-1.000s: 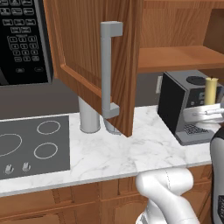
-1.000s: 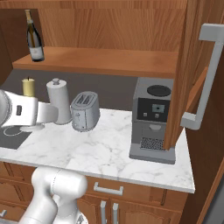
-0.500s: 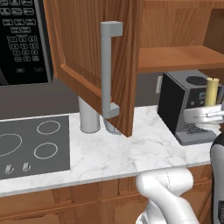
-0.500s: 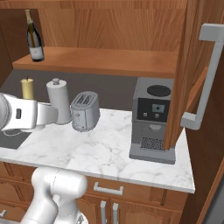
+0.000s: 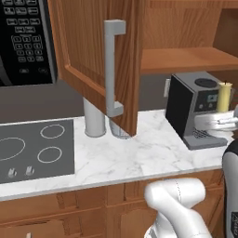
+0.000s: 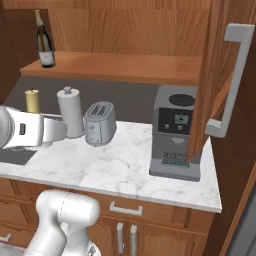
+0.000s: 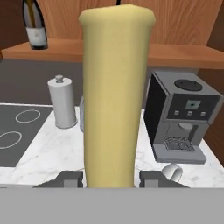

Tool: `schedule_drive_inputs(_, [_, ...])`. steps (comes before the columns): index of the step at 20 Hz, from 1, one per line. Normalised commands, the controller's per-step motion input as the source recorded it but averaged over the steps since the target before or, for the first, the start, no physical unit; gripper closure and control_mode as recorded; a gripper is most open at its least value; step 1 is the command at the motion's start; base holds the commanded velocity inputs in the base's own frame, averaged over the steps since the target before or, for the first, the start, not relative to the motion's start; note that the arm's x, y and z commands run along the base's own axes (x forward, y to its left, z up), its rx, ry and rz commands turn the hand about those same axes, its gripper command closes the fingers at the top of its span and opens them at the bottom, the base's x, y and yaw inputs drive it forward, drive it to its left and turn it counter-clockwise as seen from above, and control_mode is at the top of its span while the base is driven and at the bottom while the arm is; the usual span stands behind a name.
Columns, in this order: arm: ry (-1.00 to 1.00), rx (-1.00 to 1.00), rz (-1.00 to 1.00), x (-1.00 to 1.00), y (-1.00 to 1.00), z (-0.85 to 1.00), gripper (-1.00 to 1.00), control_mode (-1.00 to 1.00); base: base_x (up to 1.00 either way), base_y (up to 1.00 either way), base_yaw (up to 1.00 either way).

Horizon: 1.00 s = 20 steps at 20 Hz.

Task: Get the candle and the wine from the cabinet and move them to the dining counter.

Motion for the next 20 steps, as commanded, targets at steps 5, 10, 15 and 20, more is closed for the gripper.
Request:
schedule_drive_inputs(5, [0.00, 0.00, 0.00, 0.00, 0.00, 0.00, 1.00, 1.00, -1.00, 0.00, 0.19])
schedule_drive_inputs(10, [0.00, 0.00, 0.00, 0.00, 0.00, 0.00, 1.00, 1.00, -0.83, 0.00, 0.70])
schedule_drive_inputs(15, [0.00, 0.00, 0.00, 0.00, 0.00, 0.00, 1.00, 1.00, -0.20, 0.00, 1.00])
schedule_drive_inputs(20, [0.00, 0.00, 0.00, 0.00, 0.00, 0.00, 1.00, 1.00, -0.11, 0.01, 1.00])
